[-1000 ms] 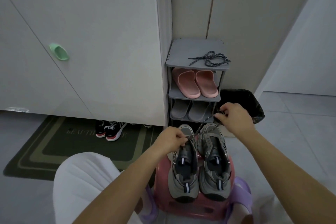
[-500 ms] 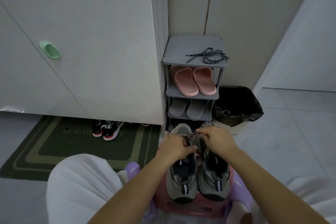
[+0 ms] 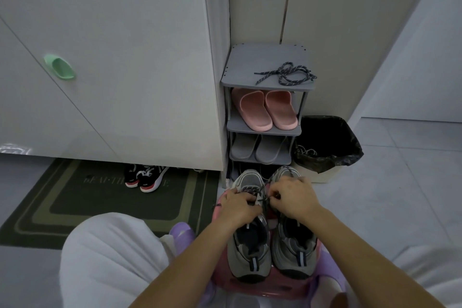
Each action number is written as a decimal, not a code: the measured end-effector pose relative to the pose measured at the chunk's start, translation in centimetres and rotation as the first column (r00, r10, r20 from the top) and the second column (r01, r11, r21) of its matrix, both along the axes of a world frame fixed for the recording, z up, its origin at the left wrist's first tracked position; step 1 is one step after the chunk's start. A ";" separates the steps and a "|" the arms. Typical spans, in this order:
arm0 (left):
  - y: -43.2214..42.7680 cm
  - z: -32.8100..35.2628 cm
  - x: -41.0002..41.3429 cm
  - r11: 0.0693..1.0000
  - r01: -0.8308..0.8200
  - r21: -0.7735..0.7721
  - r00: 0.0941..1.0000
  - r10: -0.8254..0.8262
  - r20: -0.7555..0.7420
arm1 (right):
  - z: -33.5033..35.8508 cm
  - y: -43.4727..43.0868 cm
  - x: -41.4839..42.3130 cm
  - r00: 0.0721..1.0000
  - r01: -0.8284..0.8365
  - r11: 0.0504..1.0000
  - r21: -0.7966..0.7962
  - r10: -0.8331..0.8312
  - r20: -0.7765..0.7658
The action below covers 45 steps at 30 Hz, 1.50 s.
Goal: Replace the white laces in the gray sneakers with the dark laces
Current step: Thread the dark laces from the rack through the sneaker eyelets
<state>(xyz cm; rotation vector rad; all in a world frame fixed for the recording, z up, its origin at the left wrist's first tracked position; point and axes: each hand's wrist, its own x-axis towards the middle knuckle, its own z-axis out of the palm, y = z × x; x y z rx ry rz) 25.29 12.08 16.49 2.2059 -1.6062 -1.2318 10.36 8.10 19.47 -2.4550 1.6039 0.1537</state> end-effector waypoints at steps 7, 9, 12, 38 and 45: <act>-0.1 0.2 0.0 1.000 0.003 0.004 0.999 -0.003 -0.042 | 0.4 0.1 -0.2 0.999 0.027 0.999 -0.020 -0.027 -0.017; 0.0 0.2 0.0 1.000 -0.003 0.005 0.999 0.004 -0.053 | 0.4 0.1 0.0 1.000 0.018 1.000 -0.020 -0.019 -0.025; -0.1 0.2 -0.1 1.000 0.004 0.010 0.999 -0.003 -0.033 | 0.3 0.1 0.3 0.999 -0.003 1.000 -0.018 0.002 -0.051; -2.0 0.5 -0.1 0.975 0.011 -0.220 0.999 0.000 0.051 | -2.9 4.1 2.7 0.876 0.352 0.907 0.230 -0.406 0.261; -2.4 1.8 4.1 0.956 -0.174 -0.234 0.985 0.169 -0.042 | -3.2 4.2 2.3 0.834 0.386 0.893 0.231 -0.445 0.326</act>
